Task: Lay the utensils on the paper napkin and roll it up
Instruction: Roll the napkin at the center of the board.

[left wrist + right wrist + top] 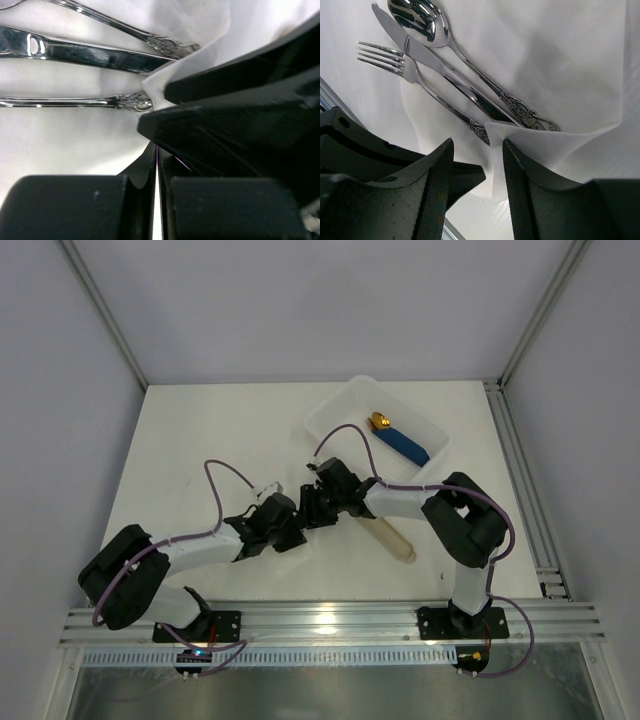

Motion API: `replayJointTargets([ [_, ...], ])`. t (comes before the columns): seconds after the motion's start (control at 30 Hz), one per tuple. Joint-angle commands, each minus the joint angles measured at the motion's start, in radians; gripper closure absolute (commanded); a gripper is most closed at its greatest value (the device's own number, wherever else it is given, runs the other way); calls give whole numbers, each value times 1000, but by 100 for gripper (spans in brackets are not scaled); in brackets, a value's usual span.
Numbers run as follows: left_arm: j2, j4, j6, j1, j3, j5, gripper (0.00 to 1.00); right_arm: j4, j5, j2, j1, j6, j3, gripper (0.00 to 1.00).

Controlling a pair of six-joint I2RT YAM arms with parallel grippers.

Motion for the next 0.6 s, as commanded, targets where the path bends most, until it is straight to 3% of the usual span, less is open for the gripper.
replayJointTargets([
  [0.0,-69,131,-26,-15,-14,-75,100,-8,-28,14,16,0,24,51],
  [0.3,-195,236,-63,-15,-117,-73,100,-18,-34,10,16,-14,29,51],
  [0.57,-190,411,-103,-15,-206,-20,95,-21,-33,-3,18,-12,27,52],
])
